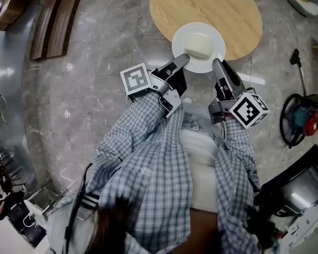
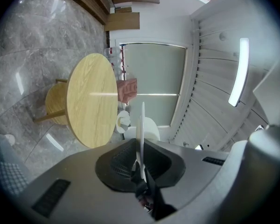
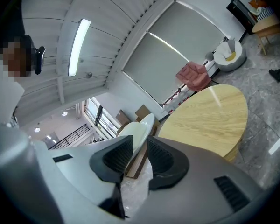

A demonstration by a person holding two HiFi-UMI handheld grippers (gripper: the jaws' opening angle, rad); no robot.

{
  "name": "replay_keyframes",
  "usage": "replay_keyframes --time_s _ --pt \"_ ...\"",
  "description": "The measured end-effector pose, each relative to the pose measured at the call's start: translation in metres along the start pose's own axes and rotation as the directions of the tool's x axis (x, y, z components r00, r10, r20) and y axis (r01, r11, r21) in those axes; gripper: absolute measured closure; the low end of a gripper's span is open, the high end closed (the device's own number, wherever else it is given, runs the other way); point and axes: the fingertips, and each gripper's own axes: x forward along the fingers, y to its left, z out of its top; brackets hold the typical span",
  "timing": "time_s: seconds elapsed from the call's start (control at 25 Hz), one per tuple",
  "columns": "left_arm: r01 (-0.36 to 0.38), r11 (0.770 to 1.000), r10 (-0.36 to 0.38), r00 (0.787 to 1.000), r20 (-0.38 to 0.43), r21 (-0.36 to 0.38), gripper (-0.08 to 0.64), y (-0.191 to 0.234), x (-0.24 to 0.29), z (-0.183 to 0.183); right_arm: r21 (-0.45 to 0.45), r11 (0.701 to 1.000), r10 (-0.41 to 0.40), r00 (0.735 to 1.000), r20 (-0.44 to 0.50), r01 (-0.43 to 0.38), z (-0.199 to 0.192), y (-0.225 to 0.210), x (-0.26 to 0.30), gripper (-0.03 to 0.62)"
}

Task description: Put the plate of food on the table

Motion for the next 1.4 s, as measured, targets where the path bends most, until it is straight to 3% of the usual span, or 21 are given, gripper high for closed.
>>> replay_keyframes --time_s 0.84,1.08,1.4 --pt "-0.076 0.997 0.076 0.997 -0.01 -0.009 0.526 0.018 0.025 0.024 0.09 0.995 -0.039 0.999 -0.008 0.039 0.007 -0.031 0.027 0.489" --pt "-0.082 0.997 0.082 0.995 -0.05 -0.005 0.526 0.016 0.029 0.021 0.103 0.993 -0.061 0.998 0.012 0.06 0.008 -0.031 0.023 0.489" --pt "-0.099 0.995 0.098 0.991 -0.086 -0.004 0.526 0.024 0.079 0.05 0.124 0.988 -0.095 0.995 0.029 0.091 0.039 -0.065 0.055 0.489"
